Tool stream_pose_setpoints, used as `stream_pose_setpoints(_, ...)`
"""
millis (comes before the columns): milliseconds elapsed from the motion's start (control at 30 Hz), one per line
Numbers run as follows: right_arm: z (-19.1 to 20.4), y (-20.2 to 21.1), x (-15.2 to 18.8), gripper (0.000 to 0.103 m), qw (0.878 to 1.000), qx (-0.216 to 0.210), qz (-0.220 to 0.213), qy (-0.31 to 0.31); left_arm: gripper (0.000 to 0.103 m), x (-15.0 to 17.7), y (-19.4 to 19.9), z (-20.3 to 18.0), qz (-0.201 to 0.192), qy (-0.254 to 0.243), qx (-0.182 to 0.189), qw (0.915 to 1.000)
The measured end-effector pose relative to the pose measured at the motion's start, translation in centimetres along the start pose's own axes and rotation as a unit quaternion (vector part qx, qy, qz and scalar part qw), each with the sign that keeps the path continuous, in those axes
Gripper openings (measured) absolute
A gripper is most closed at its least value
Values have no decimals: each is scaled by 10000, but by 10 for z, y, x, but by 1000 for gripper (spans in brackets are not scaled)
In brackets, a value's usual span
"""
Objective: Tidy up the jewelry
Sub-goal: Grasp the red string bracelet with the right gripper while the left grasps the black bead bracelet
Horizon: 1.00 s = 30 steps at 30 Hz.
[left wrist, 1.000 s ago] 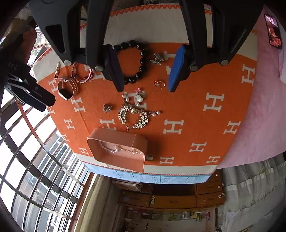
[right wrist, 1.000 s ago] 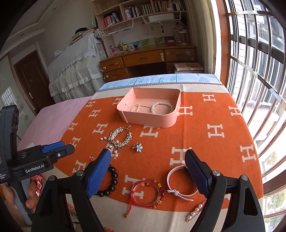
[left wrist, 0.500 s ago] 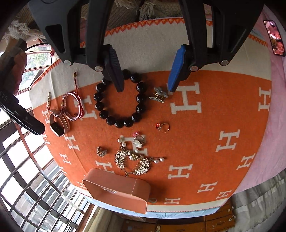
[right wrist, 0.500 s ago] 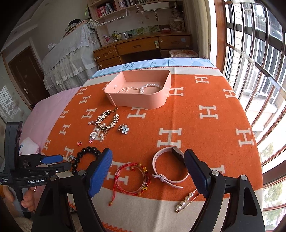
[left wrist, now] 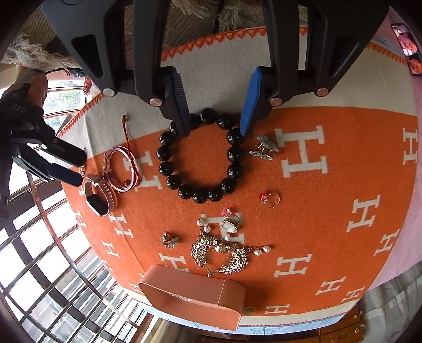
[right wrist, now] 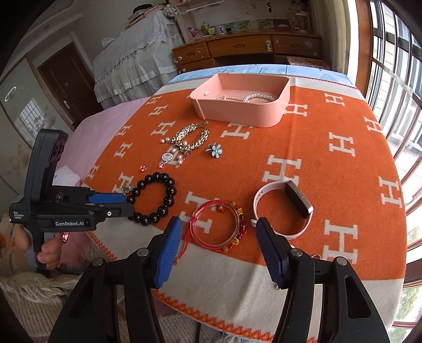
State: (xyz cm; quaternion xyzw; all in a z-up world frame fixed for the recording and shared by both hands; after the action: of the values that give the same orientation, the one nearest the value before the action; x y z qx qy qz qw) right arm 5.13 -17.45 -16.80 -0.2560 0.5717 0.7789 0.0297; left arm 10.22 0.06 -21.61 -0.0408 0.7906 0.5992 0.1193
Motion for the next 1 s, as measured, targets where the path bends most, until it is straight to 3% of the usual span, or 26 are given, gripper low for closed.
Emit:
stream_pose_setpoints(67,3,-10,6,60,9998,-38,172,-10,36,-2,-3,3,21,55,-14,10000)
stream_pose_setpoints(200,-4,-28,13,43,9986,-92,480,-205,36,-10,-9,8,27,198,11,9998)
stream_pose_setpoints(300,-9,-39,14,38,9976,-37,618,-302,36,-18,-13,8,-11,147,-44,9999)
stream_pose_setpoints(700,-4,-55,5,32,9944,748,722,207,36,-32,-24,-4,-203,-422,-842,9953)
stream_pose_setpoints(733,-3,-56,5,31,9936,817,732,269,35,-32,-25,-5,-224,-466,-897,9946)
stream_pose_setpoints(867,-1,-58,1,17,9914,1011,721,402,12,-32,-21,1,-322,-408,-983,9938)
stream_pose_setpoints(1000,0,-59,-1,14,9916,1036,667,381,12,-32,-18,5,-373,-253,-807,9957)
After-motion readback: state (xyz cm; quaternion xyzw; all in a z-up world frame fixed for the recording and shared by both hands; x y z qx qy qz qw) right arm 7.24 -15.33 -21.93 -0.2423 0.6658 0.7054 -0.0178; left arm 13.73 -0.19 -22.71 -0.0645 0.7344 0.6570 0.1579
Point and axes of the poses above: each gripper's, at about its wrist camera, not at the fingertips, and y roughly against the way its jaws point, z to its left, x to its underside, the point moved 10 cm from there along -y, roughly the way its jaws point, and after that the axes turned 5 degrees about z, right-handed, at the moved point
